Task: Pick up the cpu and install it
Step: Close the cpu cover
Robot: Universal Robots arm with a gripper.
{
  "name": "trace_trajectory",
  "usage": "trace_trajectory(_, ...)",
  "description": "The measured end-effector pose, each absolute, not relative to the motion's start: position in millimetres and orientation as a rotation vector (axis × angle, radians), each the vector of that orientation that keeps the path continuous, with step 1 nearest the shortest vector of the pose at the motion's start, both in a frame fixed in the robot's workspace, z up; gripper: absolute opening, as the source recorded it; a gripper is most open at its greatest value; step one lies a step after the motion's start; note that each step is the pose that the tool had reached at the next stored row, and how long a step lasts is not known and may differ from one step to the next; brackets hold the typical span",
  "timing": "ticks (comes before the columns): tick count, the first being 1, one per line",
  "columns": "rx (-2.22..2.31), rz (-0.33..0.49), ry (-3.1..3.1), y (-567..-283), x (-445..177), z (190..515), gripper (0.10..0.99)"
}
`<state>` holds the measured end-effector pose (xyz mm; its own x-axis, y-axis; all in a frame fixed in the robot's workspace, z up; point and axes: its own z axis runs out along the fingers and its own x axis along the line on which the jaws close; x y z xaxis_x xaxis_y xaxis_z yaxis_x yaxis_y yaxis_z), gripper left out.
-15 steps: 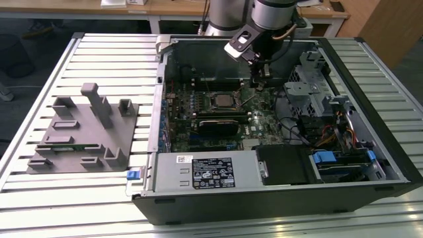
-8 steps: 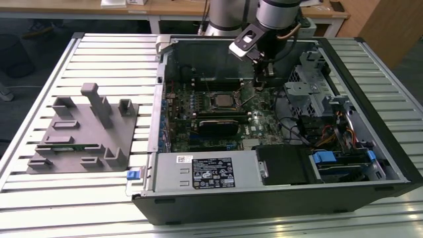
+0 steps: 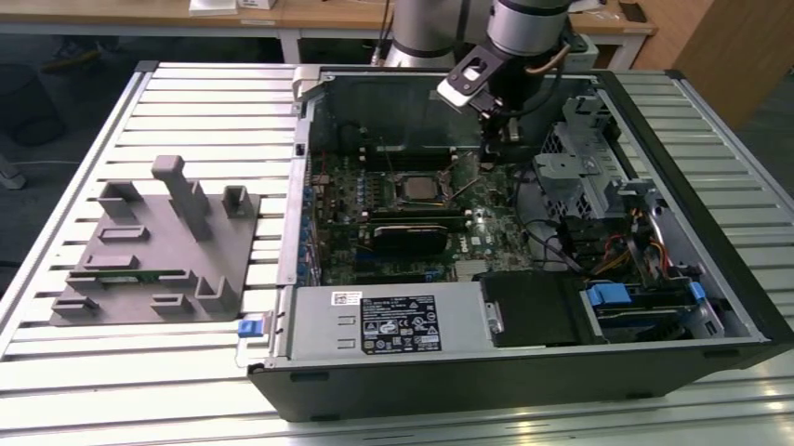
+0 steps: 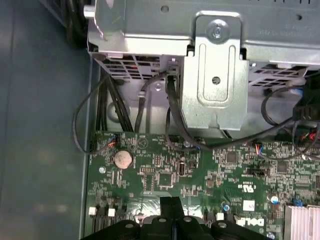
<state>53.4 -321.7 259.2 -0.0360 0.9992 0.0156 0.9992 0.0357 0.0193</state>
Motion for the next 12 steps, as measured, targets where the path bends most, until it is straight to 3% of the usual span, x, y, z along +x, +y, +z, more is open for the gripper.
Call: trace_trajectory(12,2.18,0.039,2.259,-320,59,247,0.106)
